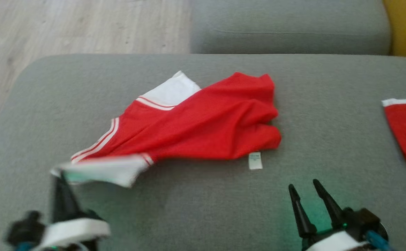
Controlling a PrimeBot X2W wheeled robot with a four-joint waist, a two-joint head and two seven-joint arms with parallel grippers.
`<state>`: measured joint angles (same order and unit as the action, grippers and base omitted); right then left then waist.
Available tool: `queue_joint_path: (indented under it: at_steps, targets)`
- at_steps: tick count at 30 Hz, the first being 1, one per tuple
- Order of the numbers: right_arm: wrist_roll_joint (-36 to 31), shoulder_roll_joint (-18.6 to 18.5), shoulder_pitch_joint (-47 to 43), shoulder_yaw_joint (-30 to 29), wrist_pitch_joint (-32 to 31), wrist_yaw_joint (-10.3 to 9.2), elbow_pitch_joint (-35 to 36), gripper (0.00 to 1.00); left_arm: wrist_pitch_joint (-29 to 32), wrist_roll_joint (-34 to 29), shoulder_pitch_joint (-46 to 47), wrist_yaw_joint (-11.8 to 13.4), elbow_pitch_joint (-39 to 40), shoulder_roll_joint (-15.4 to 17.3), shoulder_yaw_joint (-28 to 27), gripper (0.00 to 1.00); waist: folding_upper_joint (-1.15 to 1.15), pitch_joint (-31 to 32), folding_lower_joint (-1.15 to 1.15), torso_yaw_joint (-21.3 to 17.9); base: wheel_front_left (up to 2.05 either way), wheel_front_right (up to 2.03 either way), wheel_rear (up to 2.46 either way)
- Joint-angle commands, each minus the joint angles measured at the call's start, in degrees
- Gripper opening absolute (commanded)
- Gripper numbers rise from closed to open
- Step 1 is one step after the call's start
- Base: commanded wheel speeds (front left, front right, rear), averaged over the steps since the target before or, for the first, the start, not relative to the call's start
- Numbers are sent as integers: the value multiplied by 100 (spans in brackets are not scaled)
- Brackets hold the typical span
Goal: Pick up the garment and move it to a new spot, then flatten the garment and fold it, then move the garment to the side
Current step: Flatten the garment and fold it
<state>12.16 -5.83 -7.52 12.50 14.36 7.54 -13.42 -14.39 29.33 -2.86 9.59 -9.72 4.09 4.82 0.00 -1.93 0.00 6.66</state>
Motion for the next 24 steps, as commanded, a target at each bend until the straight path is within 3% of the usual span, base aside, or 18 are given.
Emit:
queue_joint_path:
  at_steps: [1, 9, 16, 24]
  targets:
    - [60, -117, 436, 194, 63, -5, 18, 100, -59, -119, 59, 7, 422, 70, -426, 0, 0, -76, 0, 156, 0, 0, 0]
    - [459, -453, 1400, 1131, 63, -5, -1259, 100, -60, -367, 289, -336, 983, 126, -1277, 0, 0, -372, 0, 422, 0, 0, 0]
    - [1158, -623, 2036, 2317, 63, -5, -2076, 100, -61, -482, 404, -382, 993, -6, -1241, 0, 0, -498, 0, 581, 0, 0, 0]
    - [1271, -641, 2379, 2571, 63, -5, -2433, 100, -61, -521, 457, -412, 952, -89, -1117, 0, 0, -545, 0, 684, 0, 0, 0]
